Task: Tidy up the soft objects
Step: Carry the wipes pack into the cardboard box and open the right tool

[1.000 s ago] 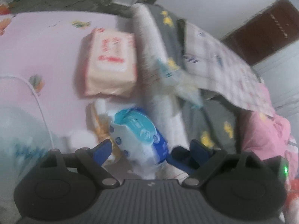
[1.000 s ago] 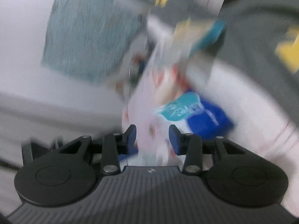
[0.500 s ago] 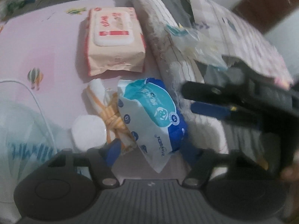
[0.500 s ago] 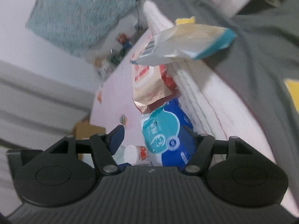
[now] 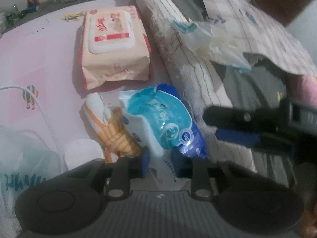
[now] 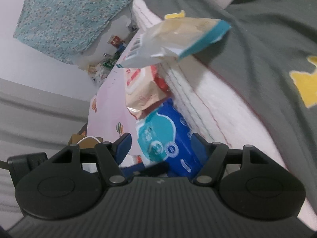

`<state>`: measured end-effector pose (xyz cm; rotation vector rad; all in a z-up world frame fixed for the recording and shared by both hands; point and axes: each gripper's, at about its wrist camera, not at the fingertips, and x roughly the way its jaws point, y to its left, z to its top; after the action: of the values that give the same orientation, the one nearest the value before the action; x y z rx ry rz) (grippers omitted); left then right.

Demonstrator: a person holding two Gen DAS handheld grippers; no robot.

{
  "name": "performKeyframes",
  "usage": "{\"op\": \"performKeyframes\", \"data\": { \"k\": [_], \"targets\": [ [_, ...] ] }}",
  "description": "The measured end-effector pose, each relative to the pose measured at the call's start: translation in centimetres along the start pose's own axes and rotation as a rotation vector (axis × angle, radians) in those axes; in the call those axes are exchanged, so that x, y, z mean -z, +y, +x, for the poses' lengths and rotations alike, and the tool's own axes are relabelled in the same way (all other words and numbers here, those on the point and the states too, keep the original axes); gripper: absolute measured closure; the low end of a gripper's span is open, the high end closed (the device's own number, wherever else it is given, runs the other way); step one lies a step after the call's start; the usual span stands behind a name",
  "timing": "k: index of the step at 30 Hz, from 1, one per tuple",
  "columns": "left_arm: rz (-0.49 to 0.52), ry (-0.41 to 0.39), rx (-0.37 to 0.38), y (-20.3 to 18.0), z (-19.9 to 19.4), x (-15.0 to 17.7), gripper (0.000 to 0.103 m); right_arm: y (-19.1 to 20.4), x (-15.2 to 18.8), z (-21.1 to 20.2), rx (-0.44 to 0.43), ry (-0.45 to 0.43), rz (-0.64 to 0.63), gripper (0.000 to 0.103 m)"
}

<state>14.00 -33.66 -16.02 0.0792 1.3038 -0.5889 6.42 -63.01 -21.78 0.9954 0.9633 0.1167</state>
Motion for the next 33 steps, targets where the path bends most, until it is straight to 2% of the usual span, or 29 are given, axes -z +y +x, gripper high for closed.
{"op": "performKeyframes", "data": {
  "k": [7,11,13,15,20,22,27,33],
  "targets": [
    [-0.014,0.015,-0.005,1.0,-2.8,1.4,0.086,-0.2,1.1,-1.4,-0.009,-0.002,0.006,0.036],
    [-0.016,0.049,-0.005,1.9,-4.3,3.8,0.086,0.4,2.4,-1.8,-0.054,0.037,0.022,0.030],
    [0.001,0.060,-0.022,2.2,-4.4,5.0,0.086,0.7,3.5,-0.9,-0.065,0.076,0.030,0.027],
    [0.011,0.075,-0.044,2.5,-4.2,6.0,0.086,0.8,4.4,0.1,-0.042,0.110,0.042,0.027],
    [0.003,0.075,-0.043,3.3,-3.8,6.5,0.086,1.0,6.5,2.6,0.023,0.167,0.088,0.027],
    [0.005,0.067,-0.045,3.5,-3.8,6.5,0.086,1.1,7.0,3.3,0.029,0.172,0.093,0.025],
    [-0.005,0.055,-0.040,4.2,-3.9,7.0,0.086,1.2,7.5,4.8,0.051,0.167,0.085,0.013],
    [0.017,0.034,-0.038,4.1,-4.0,7.1,0.086,0.0,8.0,5.9,-0.007,0.163,0.178,0.012]
  ]
}}
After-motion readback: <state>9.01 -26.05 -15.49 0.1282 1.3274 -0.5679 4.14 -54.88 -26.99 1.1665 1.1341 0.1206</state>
